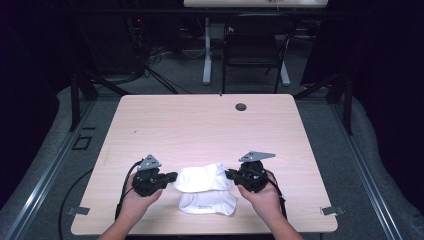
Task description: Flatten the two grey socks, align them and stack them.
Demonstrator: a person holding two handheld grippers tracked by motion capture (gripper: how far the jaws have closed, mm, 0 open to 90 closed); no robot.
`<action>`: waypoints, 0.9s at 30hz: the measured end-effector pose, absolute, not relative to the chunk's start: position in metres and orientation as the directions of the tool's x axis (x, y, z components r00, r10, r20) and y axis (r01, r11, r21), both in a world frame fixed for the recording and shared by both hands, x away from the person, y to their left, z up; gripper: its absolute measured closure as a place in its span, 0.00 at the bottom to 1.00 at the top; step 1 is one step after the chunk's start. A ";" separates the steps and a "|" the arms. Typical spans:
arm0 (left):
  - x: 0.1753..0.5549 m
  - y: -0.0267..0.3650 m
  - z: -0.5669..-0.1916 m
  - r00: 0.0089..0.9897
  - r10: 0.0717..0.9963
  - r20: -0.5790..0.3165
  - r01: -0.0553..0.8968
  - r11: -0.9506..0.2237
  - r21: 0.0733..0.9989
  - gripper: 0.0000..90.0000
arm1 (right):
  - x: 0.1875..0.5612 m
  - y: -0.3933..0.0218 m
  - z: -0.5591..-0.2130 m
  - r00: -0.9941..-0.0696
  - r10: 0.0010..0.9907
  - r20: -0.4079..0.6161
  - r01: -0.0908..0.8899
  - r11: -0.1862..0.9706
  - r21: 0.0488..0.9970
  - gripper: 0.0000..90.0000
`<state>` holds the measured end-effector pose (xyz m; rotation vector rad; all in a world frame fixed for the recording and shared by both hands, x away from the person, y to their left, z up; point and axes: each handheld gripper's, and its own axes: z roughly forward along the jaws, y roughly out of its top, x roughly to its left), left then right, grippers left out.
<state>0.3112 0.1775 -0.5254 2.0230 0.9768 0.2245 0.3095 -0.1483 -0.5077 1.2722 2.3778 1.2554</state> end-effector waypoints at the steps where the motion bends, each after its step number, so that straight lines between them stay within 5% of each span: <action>1: 0.310 0.178 -0.525 0.685 0.704 -0.188 0.554 -0.335 0.762 0.99 | 0.308 -0.149 -0.508 -0.625 0.749 0.222 0.608 0.288 0.740 0.96; 27: 0.278 0.165 -0.537 0.714 0.678 -0.175 0.550 -0.389 0.739 0.99 | 0.269 -0.159 -0.529 -0.615 0.753 0.234 0.637 0.301 0.710 0.96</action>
